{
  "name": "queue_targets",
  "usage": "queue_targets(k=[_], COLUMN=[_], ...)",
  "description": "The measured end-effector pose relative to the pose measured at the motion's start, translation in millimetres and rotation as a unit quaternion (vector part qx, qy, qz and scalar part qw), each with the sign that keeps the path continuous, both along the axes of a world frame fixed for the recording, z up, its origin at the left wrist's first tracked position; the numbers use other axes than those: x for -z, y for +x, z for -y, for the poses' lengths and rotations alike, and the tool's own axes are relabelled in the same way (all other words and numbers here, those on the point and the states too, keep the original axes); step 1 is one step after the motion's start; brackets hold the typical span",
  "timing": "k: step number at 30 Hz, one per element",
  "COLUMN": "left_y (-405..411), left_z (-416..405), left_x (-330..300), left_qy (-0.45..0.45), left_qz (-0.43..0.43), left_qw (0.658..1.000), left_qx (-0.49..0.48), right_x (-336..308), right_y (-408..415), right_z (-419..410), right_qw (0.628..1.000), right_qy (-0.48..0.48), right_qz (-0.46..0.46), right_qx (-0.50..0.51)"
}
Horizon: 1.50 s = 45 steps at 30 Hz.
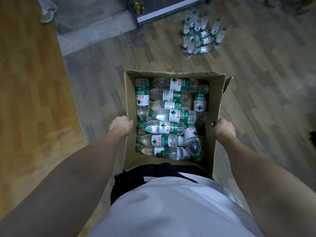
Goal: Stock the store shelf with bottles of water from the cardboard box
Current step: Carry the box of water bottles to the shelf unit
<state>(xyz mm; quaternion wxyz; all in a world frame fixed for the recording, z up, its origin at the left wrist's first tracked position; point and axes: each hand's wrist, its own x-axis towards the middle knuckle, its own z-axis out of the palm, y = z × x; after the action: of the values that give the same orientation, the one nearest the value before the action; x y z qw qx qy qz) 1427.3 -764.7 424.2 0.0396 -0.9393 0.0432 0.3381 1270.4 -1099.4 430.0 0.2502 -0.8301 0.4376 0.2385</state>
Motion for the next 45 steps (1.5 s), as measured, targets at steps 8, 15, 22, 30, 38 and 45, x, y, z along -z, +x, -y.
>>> queue_targets(k=[8, 15, 22, 30, 38, 45], left_y=[132, 204, 255, 335, 421, 495], left_z=[11, 17, 40, 98, 183, 242], left_x=[4, 11, 20, 28, 15, 16], left_qy=[-0.025, -0.051, -0.05, -0.024, 0.002, 0.025], left_qz=[-0.006, -0.025, -0.034, -0.038, -0.034, -0.028], left_qw=[0.999, 0.998, 0.998, 0.998, 0.999, 0.999], left_qx=[0.019, -0.007, -0.021, -0.038, -0.021, -0.003], right_x=[-16, -31, -28, -9, -7, 0], right_y=[118, 200, 260, 353, 447, 511], right_z=[3, 11, 37, 106, 201, 263], right_qw=[0.999, 0.997, 0.996, 0.997, 0.998, 0.998], right_qy=[-0.047, -0.071, -0.069, -0.043, -0.016, -0.002], right_qz=[-0.017, -0.029, -0.054, -0.035, -0.034, -0.042], right_qx=[-0.015, -0.022, -0.023, -0.045, -0.058, -0.044])
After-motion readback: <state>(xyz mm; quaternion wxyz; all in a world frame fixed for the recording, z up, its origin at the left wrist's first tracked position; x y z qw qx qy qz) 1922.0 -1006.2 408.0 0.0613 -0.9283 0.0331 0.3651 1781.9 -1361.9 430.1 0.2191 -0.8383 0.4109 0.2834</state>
